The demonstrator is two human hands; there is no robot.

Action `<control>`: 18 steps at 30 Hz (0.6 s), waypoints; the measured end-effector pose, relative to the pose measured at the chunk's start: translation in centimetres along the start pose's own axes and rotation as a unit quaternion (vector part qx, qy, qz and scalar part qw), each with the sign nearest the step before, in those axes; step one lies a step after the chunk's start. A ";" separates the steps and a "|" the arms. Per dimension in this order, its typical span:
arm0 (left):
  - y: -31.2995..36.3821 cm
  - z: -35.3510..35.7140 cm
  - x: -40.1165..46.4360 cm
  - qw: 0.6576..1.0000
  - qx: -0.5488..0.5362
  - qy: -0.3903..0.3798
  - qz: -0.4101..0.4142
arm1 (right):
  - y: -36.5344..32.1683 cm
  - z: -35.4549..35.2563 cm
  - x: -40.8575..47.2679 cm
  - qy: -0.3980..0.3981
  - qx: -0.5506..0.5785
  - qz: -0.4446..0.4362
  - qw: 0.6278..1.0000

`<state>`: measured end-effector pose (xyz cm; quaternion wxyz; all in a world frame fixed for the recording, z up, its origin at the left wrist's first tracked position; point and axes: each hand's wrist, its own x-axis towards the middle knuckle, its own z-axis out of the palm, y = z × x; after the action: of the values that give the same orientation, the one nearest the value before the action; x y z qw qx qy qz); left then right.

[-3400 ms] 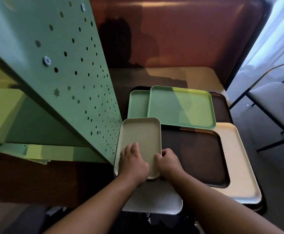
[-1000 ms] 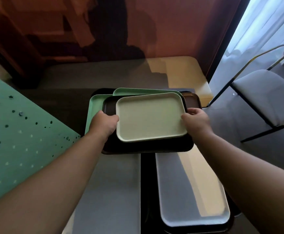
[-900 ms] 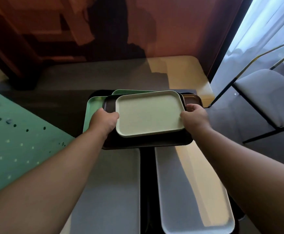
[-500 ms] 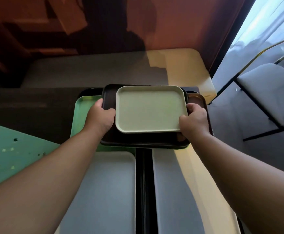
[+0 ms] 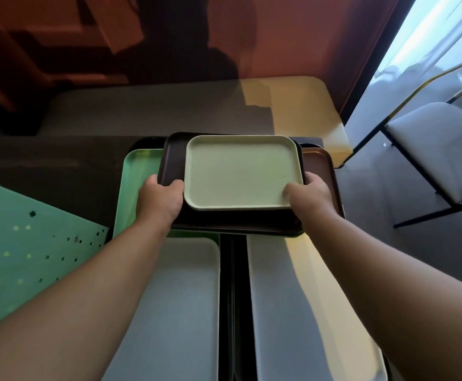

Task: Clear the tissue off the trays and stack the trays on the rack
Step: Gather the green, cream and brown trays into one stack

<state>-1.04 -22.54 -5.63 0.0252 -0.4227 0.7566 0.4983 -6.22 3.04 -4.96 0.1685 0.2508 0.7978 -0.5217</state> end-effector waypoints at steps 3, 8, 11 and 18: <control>1.1 -1.7 -1.0 0.998 -0.052 -0.008 0.026 | -0.5 -1.0 -0.9 -0.028 0.091 0.029 0.995; 2.6 -4.6 -2.7 0.982 -0.189 -0.017 0.021 | -1.8 -3.8 -2.5 -0.099 0.188 0.057 0.976; 2.5 -5.7 -3.9 0.943 -0.331 0.028 -0.015 | -2.7 -5.4 -3.5 -0.067 0.214 0.056 0.973; 3.1 3.2 -14.3 0.857 -0.488 -0.128 -0.108 | -1.3 -5.5 -7.4 -0.096 0.336 0.024 0.937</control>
<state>4.85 -10.82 1.60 -0.0337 -0.3926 0.3562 0.8473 -0.94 5.97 2.16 0.1626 0.2609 0.5497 -0.7768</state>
